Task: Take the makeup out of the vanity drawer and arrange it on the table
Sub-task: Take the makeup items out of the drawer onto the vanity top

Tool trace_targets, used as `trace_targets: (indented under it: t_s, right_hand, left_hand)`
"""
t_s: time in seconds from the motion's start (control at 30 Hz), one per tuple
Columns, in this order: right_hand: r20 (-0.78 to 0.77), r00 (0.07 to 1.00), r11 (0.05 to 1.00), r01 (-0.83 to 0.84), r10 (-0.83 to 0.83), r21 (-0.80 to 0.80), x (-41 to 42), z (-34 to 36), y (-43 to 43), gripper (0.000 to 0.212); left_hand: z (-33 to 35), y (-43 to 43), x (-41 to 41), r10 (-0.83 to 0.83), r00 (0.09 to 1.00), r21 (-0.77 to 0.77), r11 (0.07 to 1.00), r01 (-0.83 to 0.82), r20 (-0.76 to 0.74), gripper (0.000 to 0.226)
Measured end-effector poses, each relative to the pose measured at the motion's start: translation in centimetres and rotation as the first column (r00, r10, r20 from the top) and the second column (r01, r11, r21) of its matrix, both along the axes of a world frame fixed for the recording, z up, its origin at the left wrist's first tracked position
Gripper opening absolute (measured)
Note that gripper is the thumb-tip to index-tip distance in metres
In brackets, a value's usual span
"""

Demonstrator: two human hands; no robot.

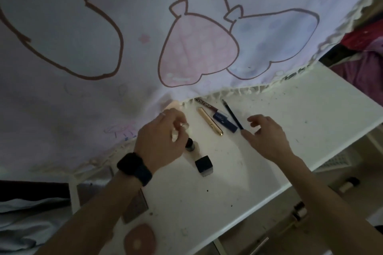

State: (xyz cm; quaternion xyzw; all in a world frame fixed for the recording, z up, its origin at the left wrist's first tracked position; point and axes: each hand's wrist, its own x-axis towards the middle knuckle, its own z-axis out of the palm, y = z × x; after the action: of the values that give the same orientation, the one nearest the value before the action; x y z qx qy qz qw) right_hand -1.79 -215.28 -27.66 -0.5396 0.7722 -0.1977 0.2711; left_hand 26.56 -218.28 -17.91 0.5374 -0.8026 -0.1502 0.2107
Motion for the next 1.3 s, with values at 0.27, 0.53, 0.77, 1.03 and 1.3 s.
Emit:
trace_targets:
  t_s: [0.27,0.53,0.77,1.03,1.3]
  right_hand:
    - [-0.187,0.965,0.983,-0.182,0.182,0.015,3.0,-0.6,-3.6,0.035]
    - [0.057,0.997,0.983,-0.041,0.051,-0.179,3.5,-1.3,-3.7,0.024]
    - [-0.118,0.992,0.997,0.037,-0.045,-0.071,0.5,-3.2,-0.5,0.031]
    - [-0.051,0.999,0.995,-0.008,0.003,-0.102,1.2,-3.5,-4.4,0.029]
    - [0.064,0.991,0.989,-0.108,0.115,-0.099,2.5,-3.1,-3.6,0.037]
  left_hand:
    - [-2.1,-10.5,-11.4,-0.437,0.609,0.413,0.891,0.191,0.662,0.021]
    - [-5.3,-13.3,-12.2,-0.419,0.573,0.404,0.9,0.162,0.704,0.022]
    - [-6.3,-13.2,-11.8,-0.512,0.694,0.485,0.835,0.261,0.507,0.049]
    - [-6.3,-11.9,-12.1,-0.676,0.517,0.549,0.734,0.4,0.525,0.062]
    - [-6.0,-13.6,-10.5,-0.568,0.634,0.426,0.82,0.382,0.525,0.035]
